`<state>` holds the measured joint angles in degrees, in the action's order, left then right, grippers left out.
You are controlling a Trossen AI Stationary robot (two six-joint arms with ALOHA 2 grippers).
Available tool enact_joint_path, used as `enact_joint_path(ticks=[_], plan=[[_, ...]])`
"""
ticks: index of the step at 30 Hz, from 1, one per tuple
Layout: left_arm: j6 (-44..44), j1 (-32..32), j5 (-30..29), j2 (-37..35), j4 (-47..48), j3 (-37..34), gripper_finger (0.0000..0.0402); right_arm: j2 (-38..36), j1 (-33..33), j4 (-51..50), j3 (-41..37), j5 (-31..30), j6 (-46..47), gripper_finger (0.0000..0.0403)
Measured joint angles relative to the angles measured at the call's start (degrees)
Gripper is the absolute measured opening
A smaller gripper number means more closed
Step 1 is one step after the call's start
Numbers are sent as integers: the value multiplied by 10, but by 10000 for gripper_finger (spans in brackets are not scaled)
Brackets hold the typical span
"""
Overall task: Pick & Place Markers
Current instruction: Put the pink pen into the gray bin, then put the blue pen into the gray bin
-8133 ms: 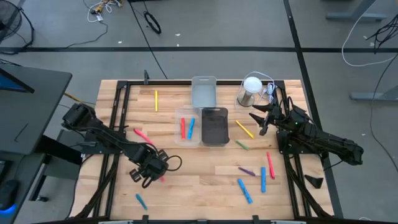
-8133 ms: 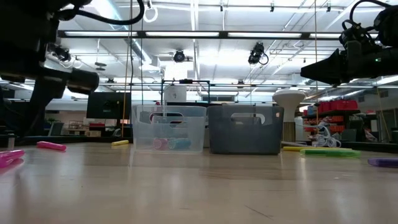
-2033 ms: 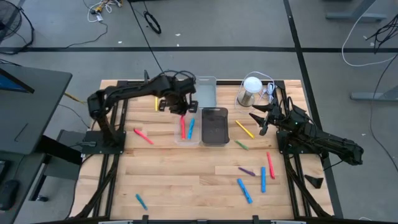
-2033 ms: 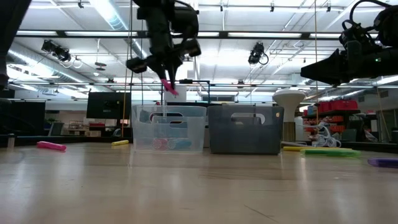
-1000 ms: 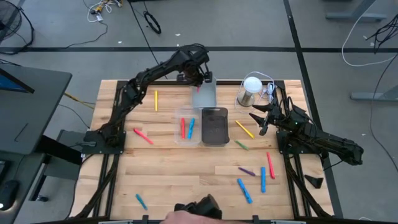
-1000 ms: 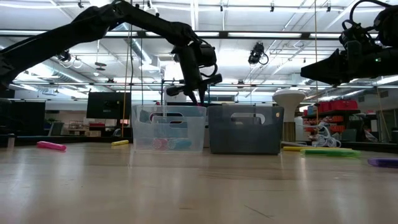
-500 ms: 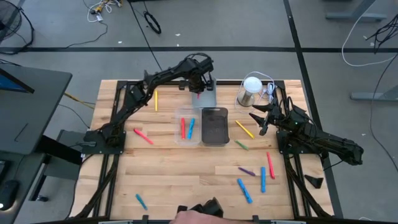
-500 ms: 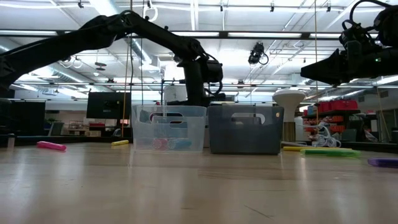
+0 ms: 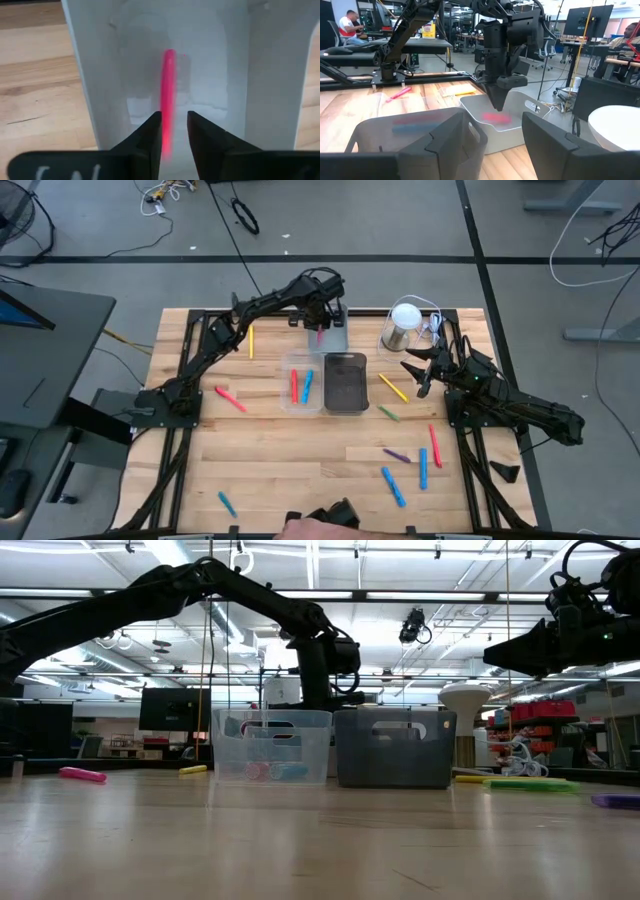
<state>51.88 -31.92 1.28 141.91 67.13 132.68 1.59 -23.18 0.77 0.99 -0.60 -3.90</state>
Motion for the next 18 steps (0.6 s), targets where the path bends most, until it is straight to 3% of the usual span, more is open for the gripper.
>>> enact_joint_path(ticks=[11,18], plan=[[-2,-3,2,0,0,1,127,0,0,0,0,0,0,208],[-37,-5,47,0,12,23,128,0,0,0,0,0,0,208]])
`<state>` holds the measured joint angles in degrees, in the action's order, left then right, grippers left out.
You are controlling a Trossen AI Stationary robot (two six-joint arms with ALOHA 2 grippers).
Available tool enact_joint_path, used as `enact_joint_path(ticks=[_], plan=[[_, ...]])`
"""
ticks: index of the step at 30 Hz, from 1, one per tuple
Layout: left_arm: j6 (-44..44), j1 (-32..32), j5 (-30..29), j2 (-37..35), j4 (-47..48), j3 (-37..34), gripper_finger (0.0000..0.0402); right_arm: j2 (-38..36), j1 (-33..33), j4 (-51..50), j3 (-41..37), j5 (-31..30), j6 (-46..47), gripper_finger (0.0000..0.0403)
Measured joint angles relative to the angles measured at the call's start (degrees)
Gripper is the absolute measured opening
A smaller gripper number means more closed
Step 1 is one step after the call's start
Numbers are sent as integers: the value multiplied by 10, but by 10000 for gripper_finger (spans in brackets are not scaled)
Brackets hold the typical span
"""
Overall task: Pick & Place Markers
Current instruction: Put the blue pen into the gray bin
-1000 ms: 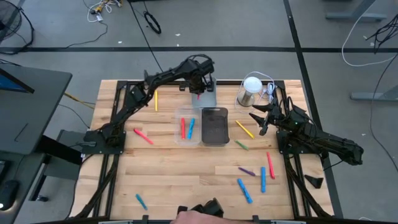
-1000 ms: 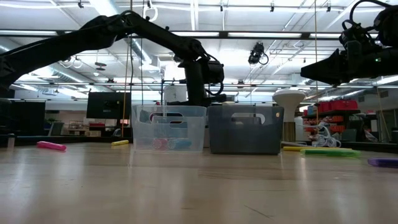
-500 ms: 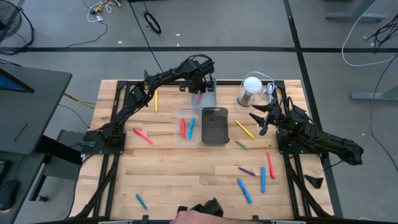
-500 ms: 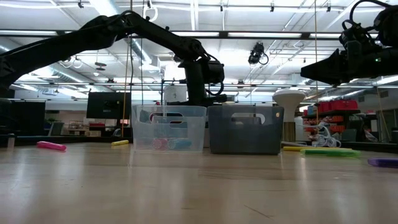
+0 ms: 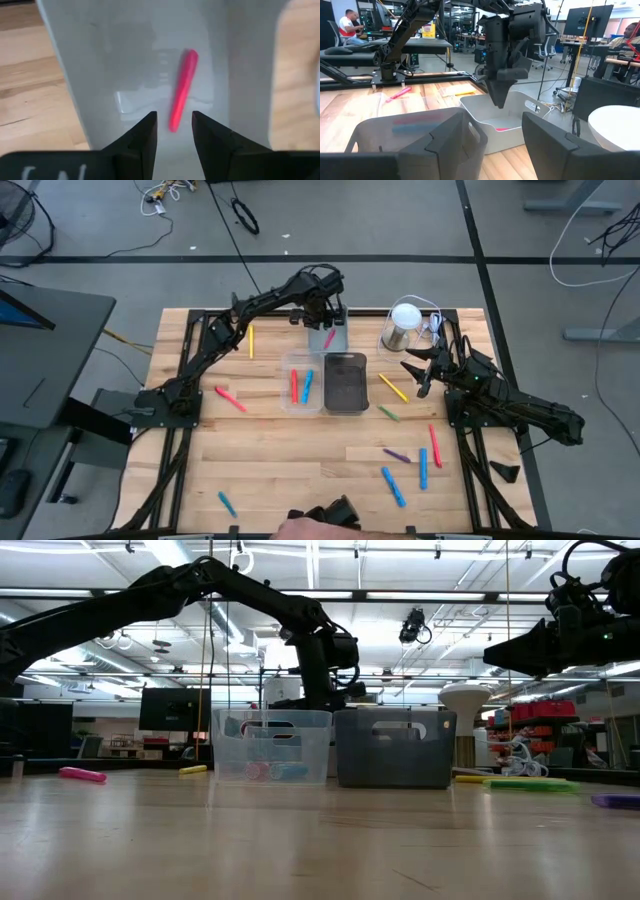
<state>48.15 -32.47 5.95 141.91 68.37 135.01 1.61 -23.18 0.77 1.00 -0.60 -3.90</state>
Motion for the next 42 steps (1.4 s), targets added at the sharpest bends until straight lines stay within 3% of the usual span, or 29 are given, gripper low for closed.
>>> enact_joint_path(ticks=[17,26,36,42], plan=[[-242,11,33,-50,94,0,128,0,0,0,0,0,0,208],[-294,21,60,-52,163,0,133,0,0,0,0,0,0,208],[-314,31,83,-71,159,0,190,0,0,0,0,0,0,208],[-318,61,83,-90,159,0,196,0,0,0,0,0,0,208]])
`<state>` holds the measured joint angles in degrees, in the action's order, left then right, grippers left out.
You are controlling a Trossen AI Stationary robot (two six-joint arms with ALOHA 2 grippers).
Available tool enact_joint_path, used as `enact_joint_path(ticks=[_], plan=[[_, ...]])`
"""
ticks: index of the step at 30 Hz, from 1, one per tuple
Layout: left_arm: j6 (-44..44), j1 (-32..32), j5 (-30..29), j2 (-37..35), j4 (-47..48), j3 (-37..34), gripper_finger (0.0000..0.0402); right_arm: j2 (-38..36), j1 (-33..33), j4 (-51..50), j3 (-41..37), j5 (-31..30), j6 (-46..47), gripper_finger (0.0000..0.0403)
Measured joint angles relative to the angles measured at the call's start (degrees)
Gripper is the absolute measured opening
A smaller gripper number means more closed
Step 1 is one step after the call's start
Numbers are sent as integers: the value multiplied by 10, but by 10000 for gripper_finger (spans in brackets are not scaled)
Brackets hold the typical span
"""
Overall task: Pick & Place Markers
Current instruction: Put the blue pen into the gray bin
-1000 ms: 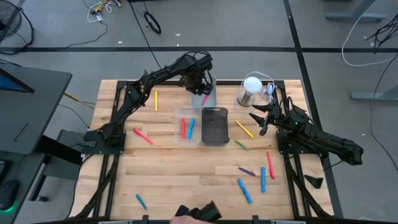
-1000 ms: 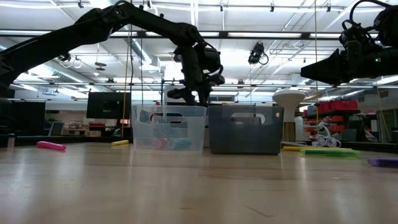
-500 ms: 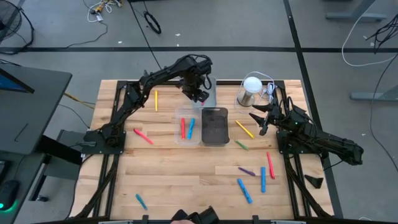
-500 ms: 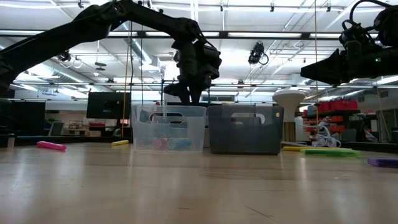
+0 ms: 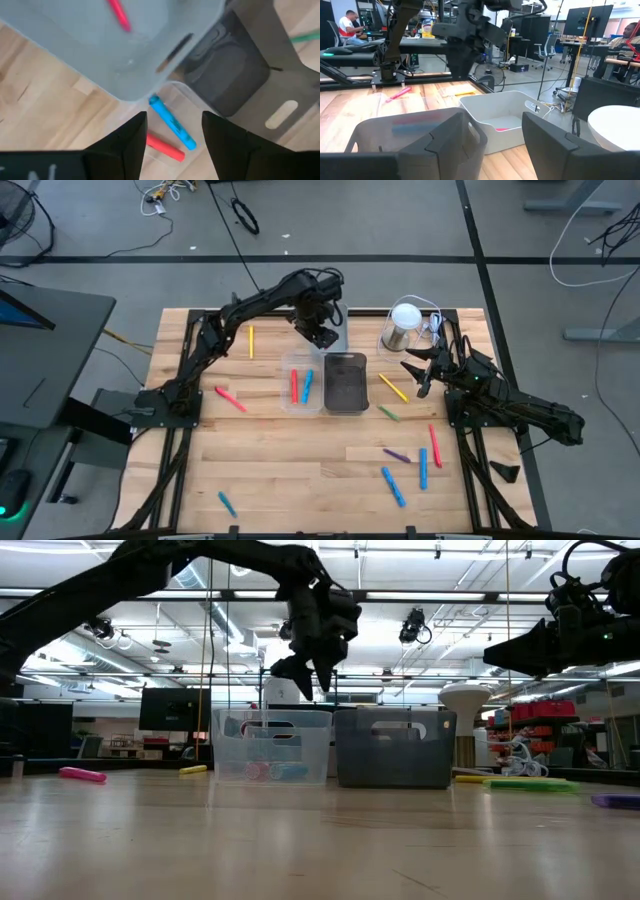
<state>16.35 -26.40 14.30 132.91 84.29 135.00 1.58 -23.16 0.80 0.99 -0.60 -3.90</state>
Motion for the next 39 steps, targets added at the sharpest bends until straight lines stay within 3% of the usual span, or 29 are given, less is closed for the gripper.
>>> enact_joint_path(ticks=[7,13,19,26,33,39], plan=[[63,41,-3,-26,-2,-22,196,0,0,0,0,0,0,208],[133,79,-25,-103,-80,-155,195,0,0,0,0,0,0,208],[276,124,-34,-207,-181,-313,195,0,0,0,0,0,0,207],[421,188,-62,-305,-191,-448,195,0,0,0,0,0,0,208],[592,256,-86,-370,-203,-535,195,0,0,0,0,0,0,208],[735,324,-143,-399,-204,-569,195,0,0,0,0,0,0,208]])
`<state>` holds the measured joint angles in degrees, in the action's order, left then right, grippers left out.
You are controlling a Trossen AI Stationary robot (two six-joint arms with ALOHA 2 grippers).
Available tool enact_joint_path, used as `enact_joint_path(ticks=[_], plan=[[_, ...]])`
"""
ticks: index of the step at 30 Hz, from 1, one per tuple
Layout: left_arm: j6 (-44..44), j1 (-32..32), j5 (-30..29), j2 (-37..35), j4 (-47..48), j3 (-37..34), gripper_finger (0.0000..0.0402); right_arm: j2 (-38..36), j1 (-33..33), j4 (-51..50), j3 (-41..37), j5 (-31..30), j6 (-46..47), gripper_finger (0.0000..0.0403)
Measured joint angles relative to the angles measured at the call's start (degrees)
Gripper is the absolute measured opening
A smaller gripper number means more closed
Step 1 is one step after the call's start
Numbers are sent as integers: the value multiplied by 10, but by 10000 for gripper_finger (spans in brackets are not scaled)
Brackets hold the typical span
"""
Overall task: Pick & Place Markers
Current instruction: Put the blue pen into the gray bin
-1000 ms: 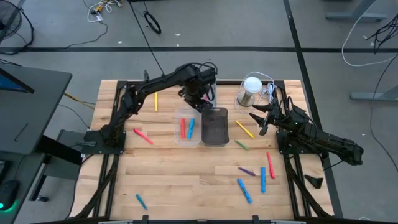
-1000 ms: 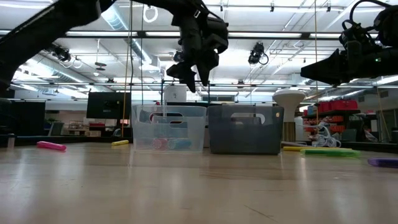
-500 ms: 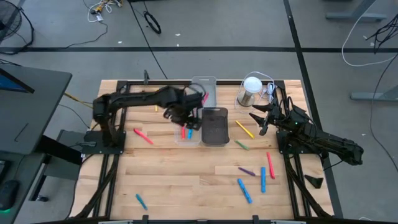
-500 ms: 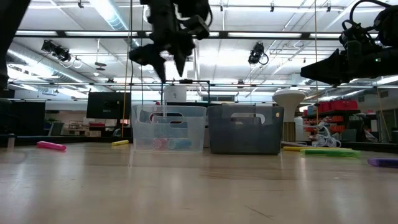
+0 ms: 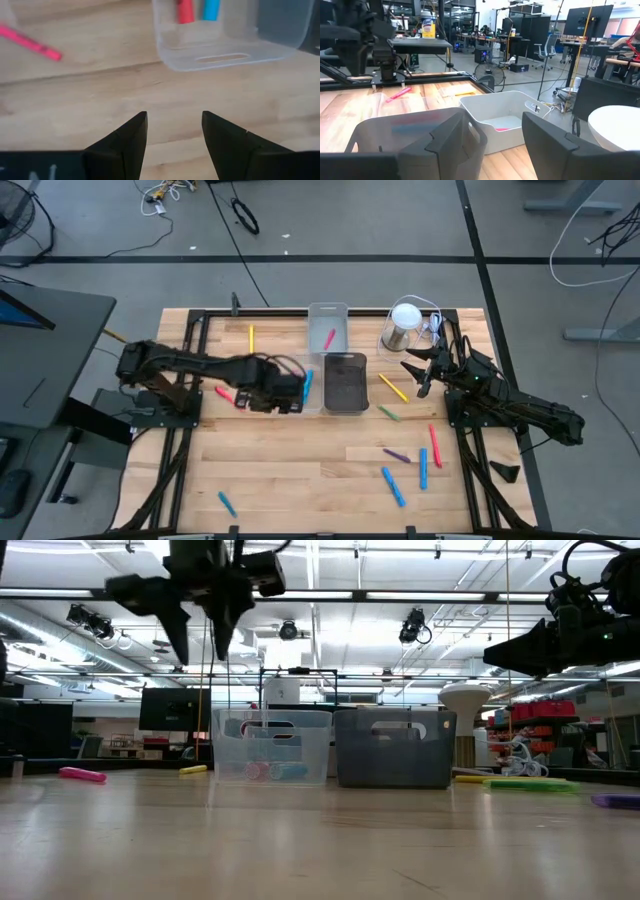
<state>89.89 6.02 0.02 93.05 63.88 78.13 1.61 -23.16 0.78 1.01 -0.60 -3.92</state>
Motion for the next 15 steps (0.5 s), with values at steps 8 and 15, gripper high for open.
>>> enact_joint_path(ticks=[8,15], plan=[[149,79,-49,-11,0,-12,195,0,0,0,0,0,0,208],[165,157,-49,-11,-18,-12,195,0,0,0,0,0,0,208]])
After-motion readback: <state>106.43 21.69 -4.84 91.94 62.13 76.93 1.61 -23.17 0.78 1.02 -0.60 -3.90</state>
